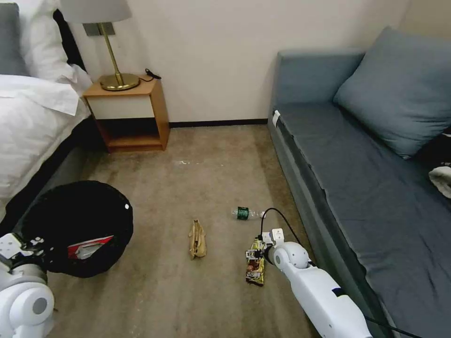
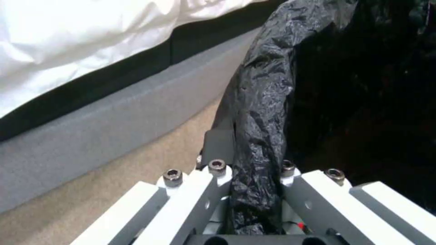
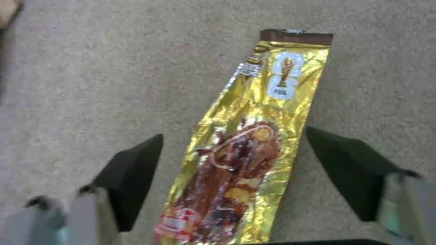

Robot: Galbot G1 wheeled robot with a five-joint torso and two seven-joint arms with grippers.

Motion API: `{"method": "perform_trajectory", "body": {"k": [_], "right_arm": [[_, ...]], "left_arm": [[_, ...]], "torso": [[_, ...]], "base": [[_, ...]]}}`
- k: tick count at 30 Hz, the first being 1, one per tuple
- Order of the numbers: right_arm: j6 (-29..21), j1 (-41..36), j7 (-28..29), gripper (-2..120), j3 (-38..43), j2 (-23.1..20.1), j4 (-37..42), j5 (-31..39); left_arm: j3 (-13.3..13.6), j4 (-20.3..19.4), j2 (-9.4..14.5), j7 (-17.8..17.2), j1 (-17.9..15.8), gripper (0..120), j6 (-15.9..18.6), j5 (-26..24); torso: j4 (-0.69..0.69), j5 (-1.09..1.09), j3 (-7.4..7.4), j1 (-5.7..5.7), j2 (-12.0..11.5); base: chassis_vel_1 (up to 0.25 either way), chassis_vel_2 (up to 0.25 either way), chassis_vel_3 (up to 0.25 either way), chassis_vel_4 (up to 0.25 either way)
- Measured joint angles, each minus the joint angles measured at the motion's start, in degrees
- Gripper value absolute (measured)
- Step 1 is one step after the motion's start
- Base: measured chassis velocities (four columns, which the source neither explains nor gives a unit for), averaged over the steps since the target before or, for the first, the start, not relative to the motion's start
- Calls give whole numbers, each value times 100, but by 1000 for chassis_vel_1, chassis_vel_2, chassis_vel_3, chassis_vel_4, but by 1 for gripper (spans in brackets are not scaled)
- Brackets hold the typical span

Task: Pick up the trash bin, then pick up the garbage on the floor and place it into the trash bin.

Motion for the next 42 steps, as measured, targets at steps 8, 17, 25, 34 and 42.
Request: {"method": "perform_trajectory", "body": {"k": [8,17,25,34,42], "right_arm": [[129,24,-50,52,-57,15,-231,-470],[136,49,-133,20,-20,45,-367,-492],[241,2,-205,0,-26,16,-378,-698],[1049,-122,-146,0,-36,-128,-89,-720],[2730,-303,-204,0,-175,-433,1332,179]], "left_arm": [[3,-5,-34,-1,8,4,3,16],[6,-18,-55,-1,12,4,3,27],[22,-18,-75,-1,9,4,3,36],[80,-19,-97,-1,6,4,5,49],[175,2,-148,31,36,4,5,127]], "torso": [[0,0,0,0,0],[0,0,0,0,0],[0,0,0,0,0],[0,0,0,0,0],[-1,0,0,0,0]], "base": [[0,0,0,0],[0,0,0,0],[0,0,0,0],[0,0,0,0],[0,0,0,0]]}}
